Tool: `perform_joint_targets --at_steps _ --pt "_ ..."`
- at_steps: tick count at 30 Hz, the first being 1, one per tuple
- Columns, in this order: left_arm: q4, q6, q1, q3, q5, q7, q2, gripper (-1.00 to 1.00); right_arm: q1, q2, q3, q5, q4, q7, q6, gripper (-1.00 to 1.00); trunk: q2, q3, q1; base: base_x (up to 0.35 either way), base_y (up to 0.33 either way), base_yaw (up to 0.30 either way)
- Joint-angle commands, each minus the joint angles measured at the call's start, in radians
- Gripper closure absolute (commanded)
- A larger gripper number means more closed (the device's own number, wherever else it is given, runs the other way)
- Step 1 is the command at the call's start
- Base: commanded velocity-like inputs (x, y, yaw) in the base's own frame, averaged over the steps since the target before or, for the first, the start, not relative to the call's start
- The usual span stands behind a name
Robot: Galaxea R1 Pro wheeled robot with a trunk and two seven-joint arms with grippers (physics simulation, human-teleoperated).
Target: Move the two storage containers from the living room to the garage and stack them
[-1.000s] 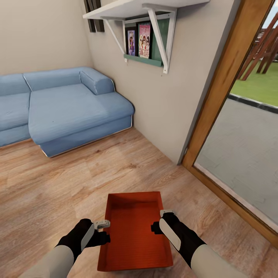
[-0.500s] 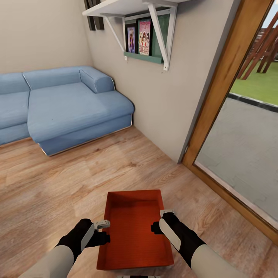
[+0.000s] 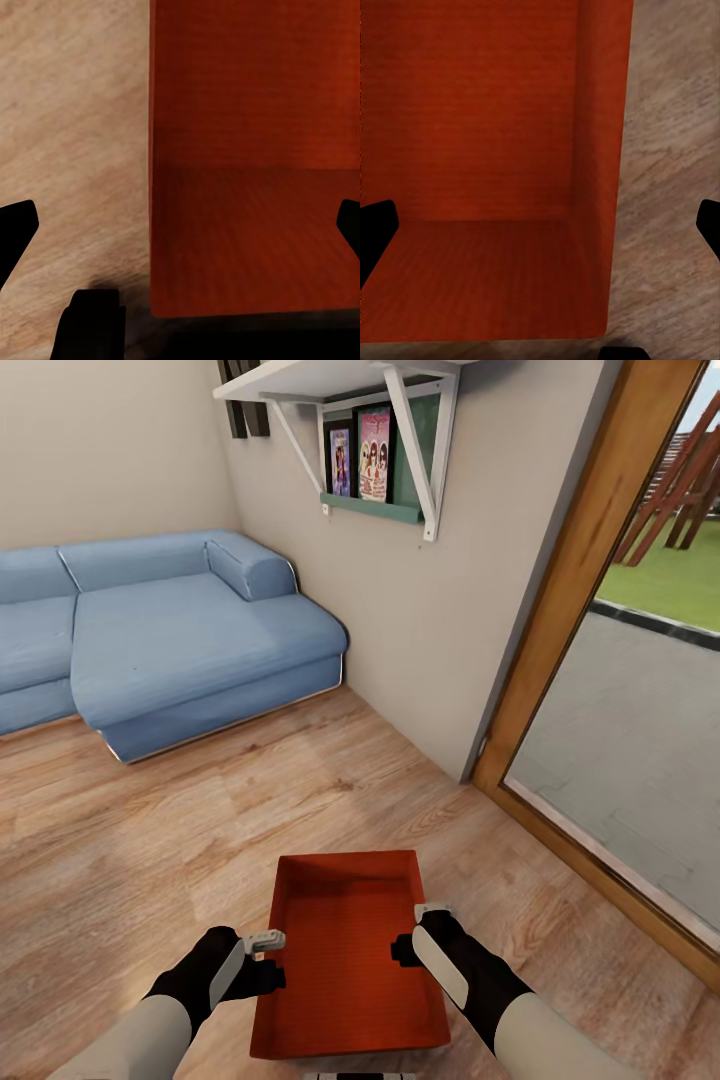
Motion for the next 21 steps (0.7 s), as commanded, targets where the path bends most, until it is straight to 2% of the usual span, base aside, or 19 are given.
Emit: perform_joint_targets --at_steps 1,21 --pt "-0.001 0.005 0.000 0.006 0.004 0.001 -0.001 -1.00 -0.001 0.000 0.004 -0.010 -0.001 -0.010 0.001 -1.00 0.000 -0.001 0.000 0.000 0.000 0.000" --pt "-0.001 0.005 0.000 0.006 0.004 -0.004 -0.001 -1.00 -0.001 -0.001 0.004 -0.010 -0.001 -0.009 0.001 -1.00 0.000 -0.001 0.000 0.000 0.000 0.000"
